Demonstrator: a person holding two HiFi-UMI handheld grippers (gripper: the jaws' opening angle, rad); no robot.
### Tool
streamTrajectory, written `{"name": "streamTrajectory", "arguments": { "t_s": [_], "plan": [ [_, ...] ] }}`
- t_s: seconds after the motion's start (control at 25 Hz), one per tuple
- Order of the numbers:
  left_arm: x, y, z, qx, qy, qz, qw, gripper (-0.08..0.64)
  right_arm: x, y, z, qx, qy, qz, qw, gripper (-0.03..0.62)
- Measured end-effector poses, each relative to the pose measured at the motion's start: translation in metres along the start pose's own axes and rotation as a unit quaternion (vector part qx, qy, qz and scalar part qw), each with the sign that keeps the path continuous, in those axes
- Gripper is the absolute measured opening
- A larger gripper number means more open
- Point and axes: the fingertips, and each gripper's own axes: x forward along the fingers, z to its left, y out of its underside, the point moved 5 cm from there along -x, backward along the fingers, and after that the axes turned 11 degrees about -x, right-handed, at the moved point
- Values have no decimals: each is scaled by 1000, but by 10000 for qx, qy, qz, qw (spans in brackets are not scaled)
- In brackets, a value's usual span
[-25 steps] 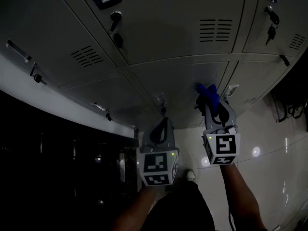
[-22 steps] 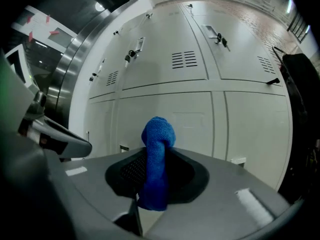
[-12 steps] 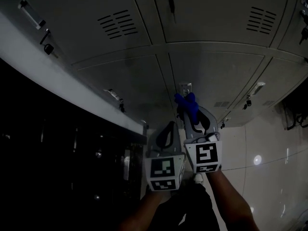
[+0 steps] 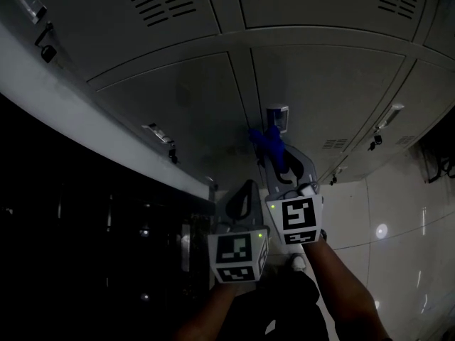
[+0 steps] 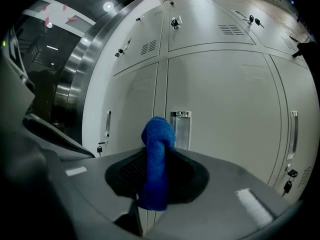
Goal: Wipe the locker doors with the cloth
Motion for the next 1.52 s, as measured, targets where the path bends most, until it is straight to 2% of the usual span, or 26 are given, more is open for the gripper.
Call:
{"name": "streamTrajectory", "arguments": {
  "t_s": [0.44, 0.64, 1.24, 1.4, 1.52],
  "plan": [
    [16, -18, -43, 181, 438, -49, 9989, 3, -29, 2, -58, -16, 506, 126, 9986, 83],
    [23, -12, -64, 291, 579, -11, 9979, 3, -49, 14, -89, -26, 738, 253, 9970, 83],
    [57, 11, -114, 409, 652, -43, 9970, 3, -87, 66, -175, -123, 1265, 428, 9910, 83],
    [64, 14, -117, 335, 624, -29, 9975, 3, -86, 69, -181, -192, 1216, 423, 9915, 83],
    [63, 13, -113, 205, 528, -26, 9984, 3, -92, 62, -170, -133, 1115, 336, 9931, 83]
  ]
}}
